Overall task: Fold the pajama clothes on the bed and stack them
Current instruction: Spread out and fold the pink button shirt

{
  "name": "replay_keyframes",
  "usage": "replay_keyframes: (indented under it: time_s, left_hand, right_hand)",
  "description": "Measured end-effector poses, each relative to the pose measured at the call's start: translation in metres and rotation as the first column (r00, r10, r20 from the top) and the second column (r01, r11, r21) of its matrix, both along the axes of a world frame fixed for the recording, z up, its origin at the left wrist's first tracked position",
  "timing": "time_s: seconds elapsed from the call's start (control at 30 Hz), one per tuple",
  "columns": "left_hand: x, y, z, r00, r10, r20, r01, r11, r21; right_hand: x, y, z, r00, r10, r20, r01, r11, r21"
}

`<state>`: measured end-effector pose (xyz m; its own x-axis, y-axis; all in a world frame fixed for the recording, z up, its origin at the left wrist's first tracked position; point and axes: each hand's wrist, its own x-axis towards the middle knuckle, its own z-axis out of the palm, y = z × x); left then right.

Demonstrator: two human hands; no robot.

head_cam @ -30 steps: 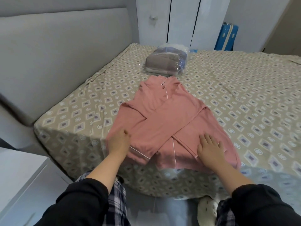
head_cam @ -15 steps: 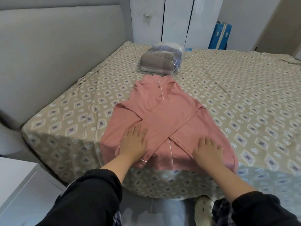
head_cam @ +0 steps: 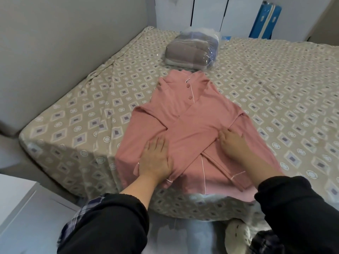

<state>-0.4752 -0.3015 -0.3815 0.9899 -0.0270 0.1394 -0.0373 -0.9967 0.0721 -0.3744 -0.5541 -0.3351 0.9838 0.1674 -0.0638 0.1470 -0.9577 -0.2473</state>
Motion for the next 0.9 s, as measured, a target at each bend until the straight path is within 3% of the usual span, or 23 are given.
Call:
replay_keyframes:
  time_s: [0.07,0.13,0.2,0.23,0.33,0.4,0.47,0.57,0.63,0.7,0.77,0.83,0.9]
  left_hand:
    - [0.0,-0.001,0.001,1.0,0.001,-0.006,-0.001,1.0,0.005]
    - [0.0,-0.001,0.002,1.0,0.001,-0.012,-0.002,1.0,-0.008]
    - [0.0,-0.001,0.003,1.0,0.0,-0.017,-0.001,1.0,-0.021]
    - [0.0,0.0,0.003,1.0,-0.002,-0.023,0.001,1.0,-0.02]
    - [0.0,-0.001,0.004,0.999,-0.001,-0.033,0.001,1.0,-0.005]
    - [0.001,-0.001,0.005,0.999,-0.01,-0.038,0.01,1.0,0.002]
    - [0.001,0.0,0.003,0.999,-0.012,-0.039,0.012,1.0,0.002]
    - [0.003,0.0,0.003,0.998,-0.012,-0.056,0.012,1.0,-0.004]
    - [0.003,0.0,0.004,0.998,-0.007,-0.065,0.007,1.0,-0.001]
    - [0.002,-0.001,0.007,0.998,-0.009,-0.067,0.009,1.0,-0.004]
    - [0.001,-0.002,0.007,0.999,0.002,-0.051,-0.003,1.0,-0.01]
    - [0.002,-0.002,0.007,0.999,0.004,-0.038,-0.004,1.0,-0.01]
    - [0.003,-0.001,0.006,1.0,0.005,-0.023,-0.005,1.0,-0.017]
  right_hand:
    - [0.004,0.022,0.005,0.995,0.02,0.093,-0.023,0.999,0.035]
    - [-0.001,0.05,0.004,0.976,0.194,0.095,-0.204,0.973,0.105]
    - [-0.006,0.059,-0.009,0.916,0.401,0.033,-0.401,0.916,0.01]
    - [-0.002,0.052,-0.016,0.912,0.41,-0.008,-0.41,0.911,-0.046]
    - [0.028,0.02,-0.016,0.997,0.026,-0.07,-0.031,0.997,-0.072]
    - [0.041,0.015,-0.009,0.984,-0.164,-0.077,0.153,0.98,-0.13]
    - [0.032,0.031,-0.009,0.997,-0.063,0.04,0.067,0.991,-0.118]
    - [-0.005,0.044,-0.026,0.92,0.381,0.09,-0.38,0.924,-0.037]
    - [-0.004,0.037,-0.031,0.951,0.305,0.06,-0.305,0.952,-0.008]
    - [0.012,0.029,-0.025,1.0,-0.017,-0.007,0.017,0.999,-0.043]
    - [0.024,0.026,-0.012,0.974,-0.22,-0.062,0.213,0.972,-0.104]
    - [0.018,0.032,-0.008,0.991,-0.13,0.01,0.131,0.989,-0.066]
    - [-0.004,0.036,-0.015,0.985,0.155,0.077,-0.154,0.988,-0.014]
